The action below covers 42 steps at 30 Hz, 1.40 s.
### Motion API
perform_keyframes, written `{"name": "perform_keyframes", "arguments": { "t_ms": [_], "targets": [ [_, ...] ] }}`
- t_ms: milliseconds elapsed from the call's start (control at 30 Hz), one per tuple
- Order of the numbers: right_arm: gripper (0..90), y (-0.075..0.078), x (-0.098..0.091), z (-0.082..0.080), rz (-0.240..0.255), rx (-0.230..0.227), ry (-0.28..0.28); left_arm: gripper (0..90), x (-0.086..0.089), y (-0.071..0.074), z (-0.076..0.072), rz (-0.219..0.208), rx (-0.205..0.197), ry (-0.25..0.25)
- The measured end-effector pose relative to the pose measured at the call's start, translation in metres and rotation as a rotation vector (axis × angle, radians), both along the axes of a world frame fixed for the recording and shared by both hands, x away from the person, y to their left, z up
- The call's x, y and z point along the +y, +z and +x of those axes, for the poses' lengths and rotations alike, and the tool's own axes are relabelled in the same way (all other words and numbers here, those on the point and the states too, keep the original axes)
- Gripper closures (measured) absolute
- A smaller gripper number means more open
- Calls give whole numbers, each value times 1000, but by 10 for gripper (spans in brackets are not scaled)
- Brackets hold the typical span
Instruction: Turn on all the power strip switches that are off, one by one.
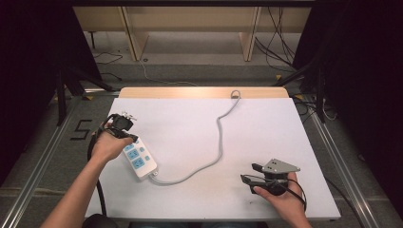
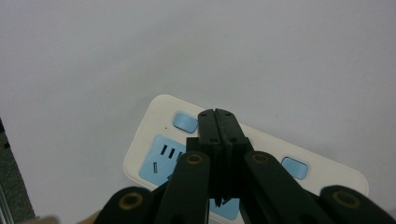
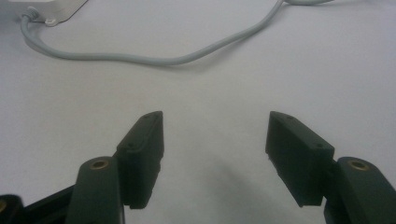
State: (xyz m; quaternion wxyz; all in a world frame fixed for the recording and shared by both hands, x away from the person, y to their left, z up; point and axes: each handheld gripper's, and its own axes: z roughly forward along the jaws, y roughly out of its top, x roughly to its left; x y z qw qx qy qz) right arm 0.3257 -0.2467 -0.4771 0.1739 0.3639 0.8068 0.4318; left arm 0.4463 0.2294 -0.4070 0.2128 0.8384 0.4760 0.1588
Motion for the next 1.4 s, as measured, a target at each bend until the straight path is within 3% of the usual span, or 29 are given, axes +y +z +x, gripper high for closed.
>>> {"name": "perform_keyframes", "arguments": {
  "t_ms": [1400],
  "targets": [
    [380, 0, 1, 0, 2, -2, -2, 897, 2, -3, 23, 19, 29, 22]
  ]
}}
